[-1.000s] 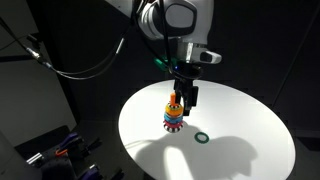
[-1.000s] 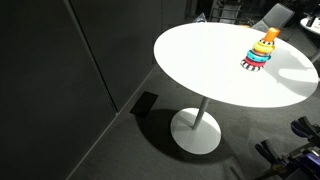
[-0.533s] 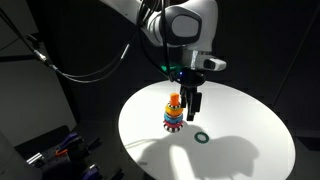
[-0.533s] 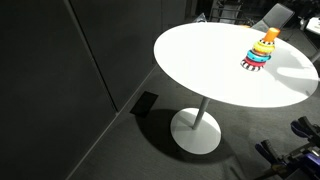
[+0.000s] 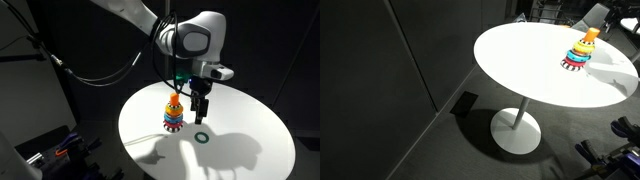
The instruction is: Pick up the dark green ring and put it on the ring holder
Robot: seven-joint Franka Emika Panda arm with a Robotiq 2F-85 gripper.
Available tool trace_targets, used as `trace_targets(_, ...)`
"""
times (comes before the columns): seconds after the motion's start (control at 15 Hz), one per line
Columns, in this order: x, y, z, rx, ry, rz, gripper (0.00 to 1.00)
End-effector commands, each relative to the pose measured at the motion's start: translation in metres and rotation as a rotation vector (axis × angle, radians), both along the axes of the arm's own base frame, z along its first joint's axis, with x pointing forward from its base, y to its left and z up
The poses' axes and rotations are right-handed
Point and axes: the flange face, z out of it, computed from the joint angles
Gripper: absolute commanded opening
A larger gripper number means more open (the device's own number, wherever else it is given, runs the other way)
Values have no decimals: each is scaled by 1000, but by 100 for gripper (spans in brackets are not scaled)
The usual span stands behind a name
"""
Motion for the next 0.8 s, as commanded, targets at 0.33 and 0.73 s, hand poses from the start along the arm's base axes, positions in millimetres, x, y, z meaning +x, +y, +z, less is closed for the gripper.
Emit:
trace_targets(0.33,34,-5,-45,-61,-84,-83,100)
trace_targets(0.73,45,2,-82,-78,-110,-106,100)
